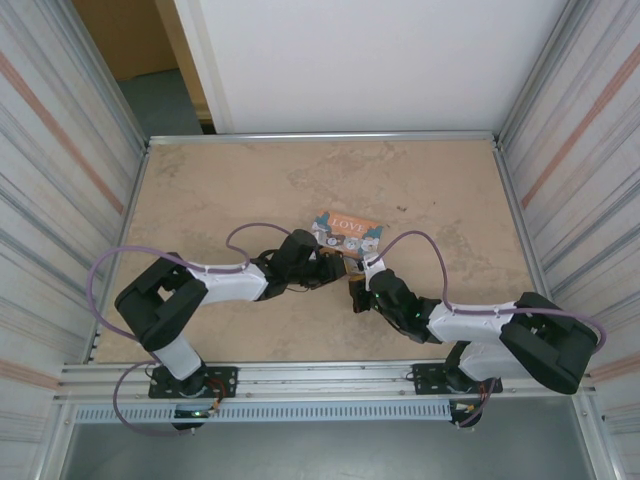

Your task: Unlock a padlock with a key

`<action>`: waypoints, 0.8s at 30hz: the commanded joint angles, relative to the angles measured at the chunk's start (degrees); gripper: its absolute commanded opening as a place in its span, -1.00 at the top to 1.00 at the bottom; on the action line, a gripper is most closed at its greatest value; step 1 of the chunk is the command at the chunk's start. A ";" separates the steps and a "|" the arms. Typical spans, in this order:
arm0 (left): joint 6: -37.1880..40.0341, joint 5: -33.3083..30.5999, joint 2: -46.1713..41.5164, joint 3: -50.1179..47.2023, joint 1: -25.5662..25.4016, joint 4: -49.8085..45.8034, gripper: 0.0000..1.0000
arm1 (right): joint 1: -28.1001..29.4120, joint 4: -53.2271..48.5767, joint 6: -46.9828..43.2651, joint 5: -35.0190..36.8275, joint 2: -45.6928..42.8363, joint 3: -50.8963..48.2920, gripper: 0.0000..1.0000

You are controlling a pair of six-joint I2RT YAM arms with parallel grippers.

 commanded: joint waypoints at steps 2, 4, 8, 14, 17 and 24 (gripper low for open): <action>-0.39 1.40 0.28 1.99 -0.73 1.23 0.57 | -0.13 1.38 0.15 1.62 0.83 1.98 1.00; -0.43 1.45 0.30 2.07 -0.81 1.23 0.57 | -0.19 1.89 0.10 1.45 1.06 2.06 1.00; -0.67 1.58 0.34 2.17 -0.95 1.27 0.57 | -0.38 2.85 -0.02 1.01 1.65 2.22 1.00; -1.06 1.41 0.09 1.96 -1.23 1.23 0.57 | -0.72 5.33 -1.41 0.04 1.02 2.15 1.00; -1.29 1.40 -0.03 1.88 -1.41 1.23 0.57 | -1.22 5.97 -2.68 -0.37 0.03 2.03 1.00; -1.89 1.24 -0.50 1.65 -2.00 1.62 0.57 | -2.16 5.87 -8.24 0.94 -0.53 2.19 1.00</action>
